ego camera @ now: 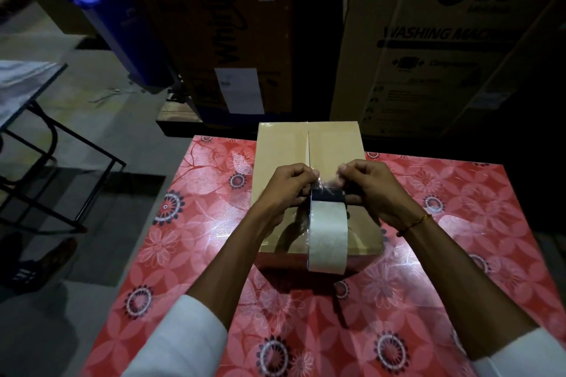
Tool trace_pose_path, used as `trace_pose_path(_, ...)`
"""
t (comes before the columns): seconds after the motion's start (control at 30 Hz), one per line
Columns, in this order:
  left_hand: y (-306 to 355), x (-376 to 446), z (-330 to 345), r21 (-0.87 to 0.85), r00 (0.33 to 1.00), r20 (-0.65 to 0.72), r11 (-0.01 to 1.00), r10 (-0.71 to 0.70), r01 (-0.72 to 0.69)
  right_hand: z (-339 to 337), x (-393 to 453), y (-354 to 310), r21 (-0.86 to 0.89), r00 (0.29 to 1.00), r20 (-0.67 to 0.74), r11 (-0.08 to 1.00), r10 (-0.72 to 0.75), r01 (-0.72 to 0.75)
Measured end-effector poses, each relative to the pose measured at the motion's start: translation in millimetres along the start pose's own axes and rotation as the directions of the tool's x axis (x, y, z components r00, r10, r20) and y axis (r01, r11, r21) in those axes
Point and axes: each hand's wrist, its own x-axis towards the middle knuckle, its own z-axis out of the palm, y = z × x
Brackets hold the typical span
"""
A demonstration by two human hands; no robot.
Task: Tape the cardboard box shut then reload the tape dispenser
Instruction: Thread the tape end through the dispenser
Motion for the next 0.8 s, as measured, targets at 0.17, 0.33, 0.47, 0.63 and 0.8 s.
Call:
trace_pose_path(0.17, -2.2, -0.1, 0.4, 0.003, 1.0, 0.01, 1.0, 0.007, -0.007, 4.2, -3.5, 2.9, -0.073, 0.998, -0.041, 0.996, -0.048, 0.045)
trace_pose_path(0.33, -1.8, -1.7, 0.4, -0.008, 1.0, 0.017, 1.0, 0.012, -0.011, 7.1, -3.9, 4.1, -0.194, 0.997, 0.048, 0.978, -0.065, 0.073)
trace_pose_path(0.47, -1.1, -2.9, 1.1, 0.011, 1.0, 0.009, 1.0, 0.012, -0.012, 3.9, -5.6, 2.5, -0.136, 0.996, 0.074, 0.989, -0.042, 0.052)
trace_pose_path(0.63, 2.0, -6.8, 2.2, -0.003, 0.994, 0.109, 1.0, 0.014, -0.014, 5.3, -9.7, 1.9, -0.083, 0.995, 0.084, 0.995, -0.053, 0.06)
trace_pose_path(0.8, 0.7, -4.7, 3.8, 0.029, 0.993, 0.097, 0.997, 0.065, -0.068, 10.5, -13.3, 1.8, -0.134, 0.994, 0.046, 0.985, -0.103, 0.109)
